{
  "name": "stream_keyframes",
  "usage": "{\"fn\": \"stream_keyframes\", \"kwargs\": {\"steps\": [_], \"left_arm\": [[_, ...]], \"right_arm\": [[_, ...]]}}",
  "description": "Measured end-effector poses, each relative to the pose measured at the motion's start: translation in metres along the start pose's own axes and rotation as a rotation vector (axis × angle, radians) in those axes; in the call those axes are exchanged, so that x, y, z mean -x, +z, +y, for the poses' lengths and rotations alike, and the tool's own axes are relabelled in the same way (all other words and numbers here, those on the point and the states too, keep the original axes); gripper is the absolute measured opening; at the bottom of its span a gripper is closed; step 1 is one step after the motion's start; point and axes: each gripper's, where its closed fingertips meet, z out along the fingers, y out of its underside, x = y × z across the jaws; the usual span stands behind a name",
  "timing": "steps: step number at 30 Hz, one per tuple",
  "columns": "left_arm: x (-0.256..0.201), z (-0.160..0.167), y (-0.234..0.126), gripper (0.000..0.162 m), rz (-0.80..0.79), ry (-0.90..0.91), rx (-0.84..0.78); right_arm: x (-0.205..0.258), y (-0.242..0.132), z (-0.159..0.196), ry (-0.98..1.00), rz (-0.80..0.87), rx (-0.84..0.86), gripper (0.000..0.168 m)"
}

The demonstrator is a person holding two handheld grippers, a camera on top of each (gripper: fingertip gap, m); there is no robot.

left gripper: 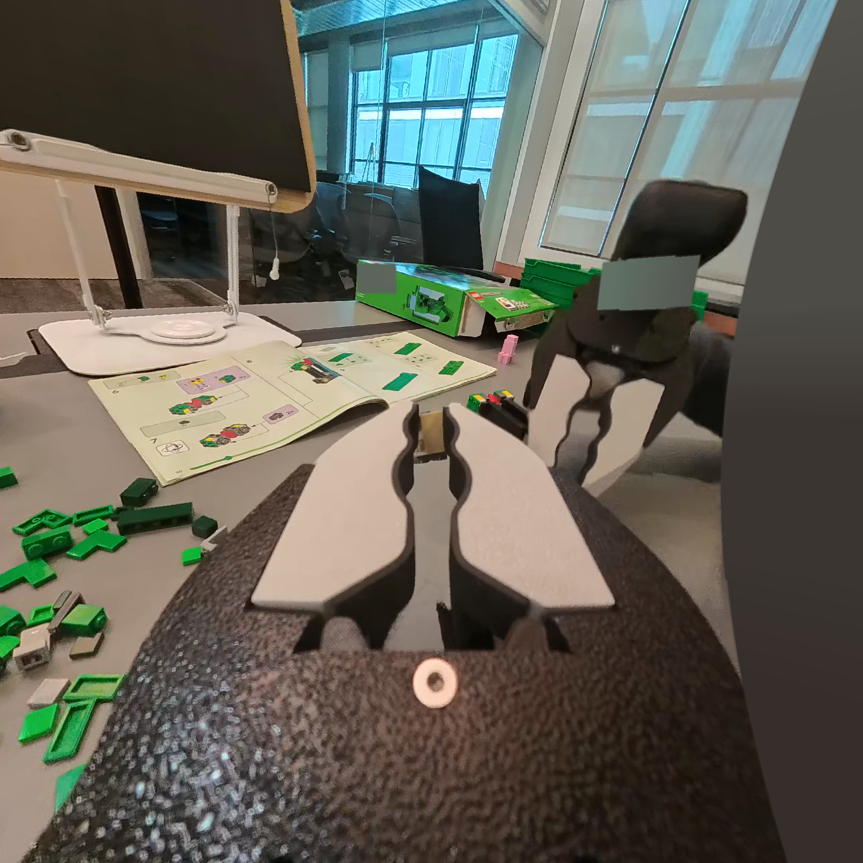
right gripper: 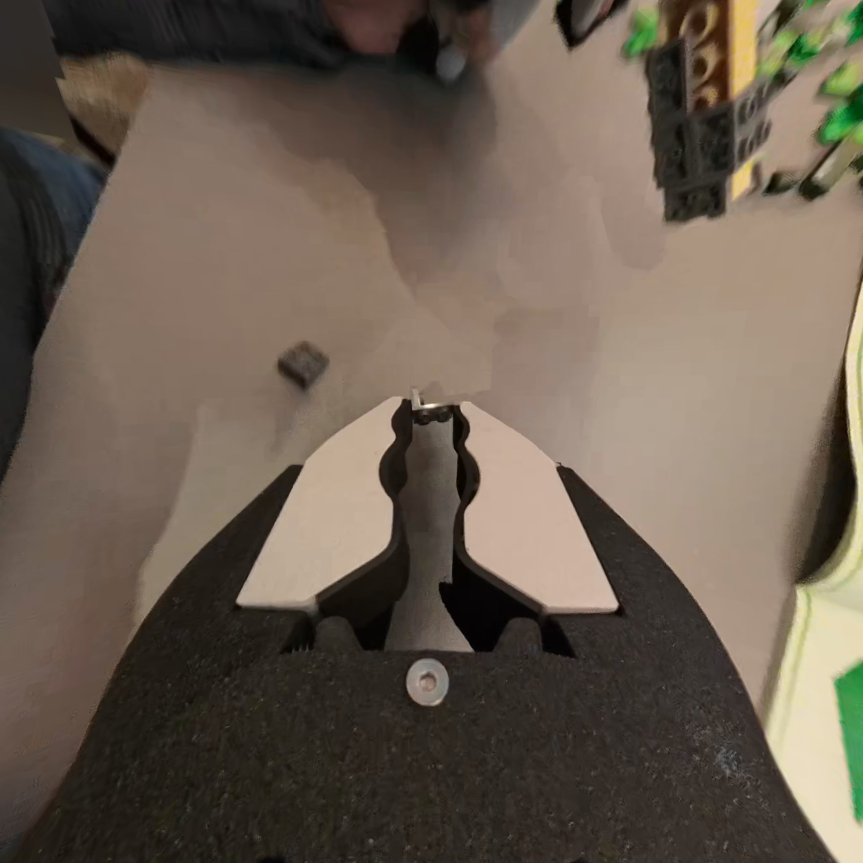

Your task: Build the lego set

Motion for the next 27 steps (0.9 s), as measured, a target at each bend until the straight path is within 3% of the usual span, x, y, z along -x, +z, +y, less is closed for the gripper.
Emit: {"fn": "stream_keyframes", "kwargs": {"steps": [8,12,18,24,27], "left_arm": [[-0.007,0.006,0.005,0.009,0.017,0.031,0.042],[-0.007,0.005,0.005,0.009,0.019,0.024,0.038],[-0.007,0.004,0.005,0.009,0.025,0.012,0.032],[-0.009,0.006,0.007,0.009,0.036,0.009,0.042],[-0.012,0.008,0.009,0.009,0.051,0.014,0.055]], "right_arm": [[0.012,-0.047,0.091,-0.068,-0.138,0.800,0.016],[0.016,-0.049,0.096,-0.153,-0.152,0.927,0.016],[0.015,-0.045,0.087,-0.088,-0.108,0.783,0.029],[0.015,-0.056,0.091,0.086,-0.017,0.408,0.019],[0.019,-0.057,0.078,0.018,0.038,0.220,0.019]]}}
